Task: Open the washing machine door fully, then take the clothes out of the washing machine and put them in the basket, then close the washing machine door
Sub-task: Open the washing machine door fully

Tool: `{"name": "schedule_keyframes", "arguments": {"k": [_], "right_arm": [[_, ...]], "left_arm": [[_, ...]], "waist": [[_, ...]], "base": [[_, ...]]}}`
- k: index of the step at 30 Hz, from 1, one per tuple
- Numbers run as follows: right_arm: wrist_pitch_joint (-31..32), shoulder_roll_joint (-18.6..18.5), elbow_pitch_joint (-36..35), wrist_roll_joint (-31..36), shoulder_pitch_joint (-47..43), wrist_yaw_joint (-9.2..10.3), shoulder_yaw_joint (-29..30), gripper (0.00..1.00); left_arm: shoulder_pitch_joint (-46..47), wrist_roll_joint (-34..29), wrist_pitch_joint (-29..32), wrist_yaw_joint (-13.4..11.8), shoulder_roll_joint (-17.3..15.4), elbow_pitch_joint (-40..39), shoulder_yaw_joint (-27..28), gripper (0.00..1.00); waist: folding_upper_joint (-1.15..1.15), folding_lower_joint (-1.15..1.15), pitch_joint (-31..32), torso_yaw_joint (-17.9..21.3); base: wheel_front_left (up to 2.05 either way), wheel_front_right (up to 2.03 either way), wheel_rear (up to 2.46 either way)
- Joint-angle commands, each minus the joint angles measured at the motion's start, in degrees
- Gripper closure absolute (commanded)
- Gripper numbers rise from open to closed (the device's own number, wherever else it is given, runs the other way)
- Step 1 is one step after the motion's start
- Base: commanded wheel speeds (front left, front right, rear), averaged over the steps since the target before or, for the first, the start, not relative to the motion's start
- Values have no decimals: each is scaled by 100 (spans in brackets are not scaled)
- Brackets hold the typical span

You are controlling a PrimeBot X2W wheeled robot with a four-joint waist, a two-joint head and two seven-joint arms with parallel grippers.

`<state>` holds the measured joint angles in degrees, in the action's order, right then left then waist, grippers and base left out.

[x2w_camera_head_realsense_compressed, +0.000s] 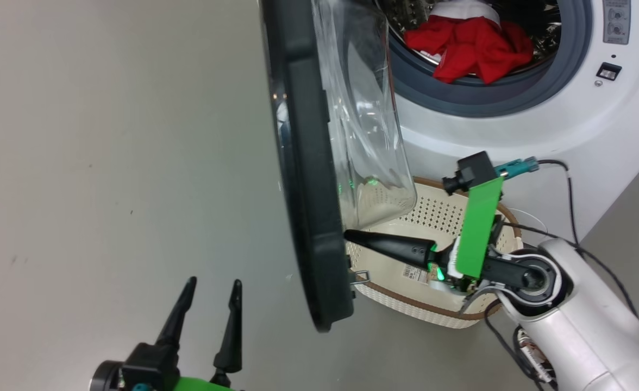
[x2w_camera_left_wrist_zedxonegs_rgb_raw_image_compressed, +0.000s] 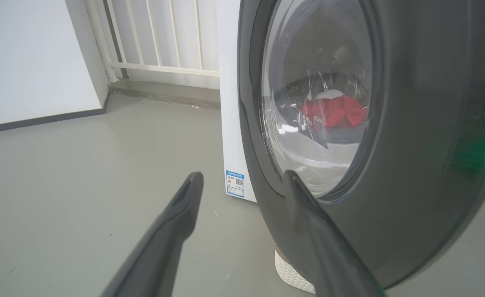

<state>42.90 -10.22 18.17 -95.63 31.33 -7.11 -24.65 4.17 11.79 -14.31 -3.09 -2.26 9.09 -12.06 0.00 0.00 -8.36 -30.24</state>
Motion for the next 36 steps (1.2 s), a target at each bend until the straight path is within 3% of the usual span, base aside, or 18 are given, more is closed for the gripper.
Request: {"name": "schedule_keyframes", "arguments": {"k": [1, 8, 22, 23, 24, 25, 26, 27, 36], "right_arm": [[38, 182, -130, 58, 100, -37, -70, 100], [96, 460, 21, 167, 224, -37, -90, 100], [9, 673, 103, 285, 250, -37, -76, 100], [-29, 677, 104, 319, 236, -37, -68, 97], [-72, 678, 99, 366, 220, -37, -59, 70], [-134, 672, 94, 424, 199, -37, -41, 52], [-190, 661, 94, 467, 171, -37, -21, 7], [-241, 641, 87, 510, 139, -37, -5, 0], [-1081, 309, -52, 912, -308, -37, 141, 0]], "left_arm": [[15, 61, -69, -74, -62, -213, 259, 0], [-90, 75, -69, -158, -62, -340, 407, 0], [-194, 55, -69, -170, -62, -402, 475, 0], [-197, 56, -69, -149, -62, -391, 470, 0], [-197, 66, -69, -124, -62, -378, 469, 0], [-194, 70, -69, -98, -62, -360, 469, 0], [-188, 67, -69, -71, -62, -332, 465, 0], [-180, 58, -69, -42, -62, -298, 459, 0], [-40, 16, -69, 179, -62, 51, 479, 0]], "waist": [[0, 0, -11, -19], [0, 0, -38, -56], [0, 0, 3, -64], [0, 0, 12, -60], [0, 0, 23, -56], [0, 0, 35, -50], [0, 0, 48, -45], [0, 0, 62, -39], [0, 0, 199, 34]], "base": [[0, 0, 0], [0, 0, 0], [0, 0, 0], [0, 0, 0], [0, 0, 0], [0, 0, 0], [0, 0, 0], [0, 0, 0], [0, 0, 0]]}}
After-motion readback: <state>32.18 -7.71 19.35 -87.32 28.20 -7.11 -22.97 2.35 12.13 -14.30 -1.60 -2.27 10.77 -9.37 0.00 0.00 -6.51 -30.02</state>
